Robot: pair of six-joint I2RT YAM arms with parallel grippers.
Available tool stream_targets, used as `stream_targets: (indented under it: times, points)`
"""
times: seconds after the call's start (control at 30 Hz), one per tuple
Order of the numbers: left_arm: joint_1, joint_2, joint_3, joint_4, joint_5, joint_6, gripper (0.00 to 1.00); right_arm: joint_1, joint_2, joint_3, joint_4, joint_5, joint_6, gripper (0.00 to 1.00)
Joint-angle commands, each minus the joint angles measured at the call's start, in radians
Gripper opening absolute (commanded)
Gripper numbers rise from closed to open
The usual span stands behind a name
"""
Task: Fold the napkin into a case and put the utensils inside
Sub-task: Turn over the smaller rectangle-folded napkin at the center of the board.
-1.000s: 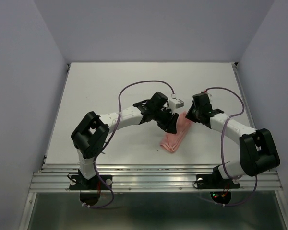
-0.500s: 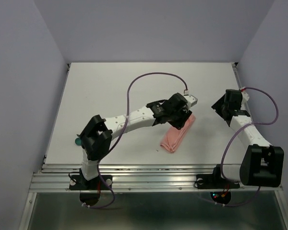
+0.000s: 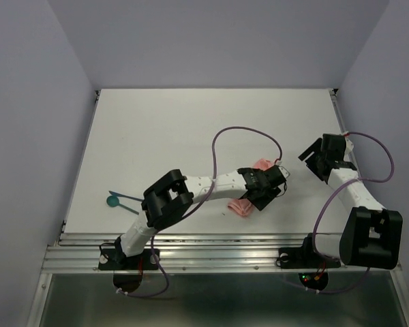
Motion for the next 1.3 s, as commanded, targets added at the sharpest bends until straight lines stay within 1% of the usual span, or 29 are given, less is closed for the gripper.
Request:
stream_targets:
  times: [0.0, 0.13, 0.23, 0.27, 0.5, 0.57, 0.63, 0.67, 0.73, 0.8, 0.87, 0.97, 1.0, 1.1, 1.13, 1.2, 1.23, 1.27]
  points:
    - [-0.025, 0.002, 0.060, -0.033, -0.052, -0.020, 0.69, -0.016, -0.023, -0.002, 0.011, -0.020, -0.007, 0.76]
    - [-0.033, 0.034, 0.070, -0.041, -0.075, -0.021, 0.65, -0.016, -0.020, -0.002, 0.009, -0.028, -0.007, 0.77]
    - [-0.037, 0.057, 0.086, -0.059, -0.088, -0.026, 0.60, -0.016, -0.020, -0.005, 0.009, -0.031, -0.007, 0.77]
    - [-0.040, 0.060, 0.091, -0.062, -0.088, -0.026, 0.57, -0.016, -0.020, -0.006, 0.009, -0.032, -0.007, 0.77]
    - [-0.046, 0.094, 0.102, -0.078, -0.111, -0.032, 0.55, -0.016, -0.023, -0.007, 0.009, -0.040, -0.007, 0.78]
    - [-0.046, 0.097, 0.099, -0.075, -0.112, -0.030, 0.53, -0.016, -0.023, -0.007, 0.009, -0.041, -0.008, 0.78]
    - [-0.046, 0.100, 0.099, -0.075, -0.114, -0.029, 0.45, -0.016, -0.022, -0.009, 0.009, -0.041, -0.008, 0.78]
    - [-0.048, 0.105, 0.100, -0.073, -0.115, -0.027, 0.37, -0.016, -0.022, -0.009, 0.011, -0.040, -0.008, 0.78]
    - [-0.049, 0.108, 0.102, -0.075, -0.117, -0.024, 0.31, -0.016, -0.023, -0.009, 0.011, -0.043, -0.008, 0.78]
    - [-0.049, 0.111, 0.103, -0.076, -0.121, -0.023, 0.28, -0.016, -0.022, -0.009, 0.009, -0.041, -0.008, 0.78]
    - [-0.049, 0.117, 0.108, -0.081, -0.126, -0.020, 0.22, -0.016, -0.023, -0.009, 0.011, -0.043, -0.008, 0.78]
    - [-0.049, 0.126, 0.112, -0.085, -0.134, -0.015, 0.01, -0.016, -0.023, -0.007, 0.011, -0.046, -0.008, 0.78]
    - [-0.051, 0.126, 0.122, -0.093, -0.134, -0.006, 0.00, -0.016, -0.023, -0.007, 0.009, -0.046, -0.008, 0.78]
    - [-0.033, 0.099, 0.122, -0.084, -0.064, 0.023, 0.00, -0.016, -0.023, -0.006, 0.009, -0.049, -0.011, 0.78]
    - [-0.023, 0.082, 0.114, -0.073, 0.020, 0.045, 0.00, -0.016, -0.023, -0.006, 0.009, -0.052, -0.013, 0.78]
    - [0.001, 0.048, 0.082, -0.034, 0.113, 0.060, 0.00, -0.016, -0.019, -0.004, 0.009, -0.061, -0.016, 0.78]
    - [0.028, 0.015, 0.076, -0.021, 0.215, 0.072, 0.00, -0.016, -0.017, -0.002, 0.009, -0.077, -0.022, 0.78]
    - [0.041, 0.002, 0.067, -0.014, 0.255, 0.075, 0.00, -0.016, -0.014, -0.001, 0.011, -0.086, -0.024, 0.78]
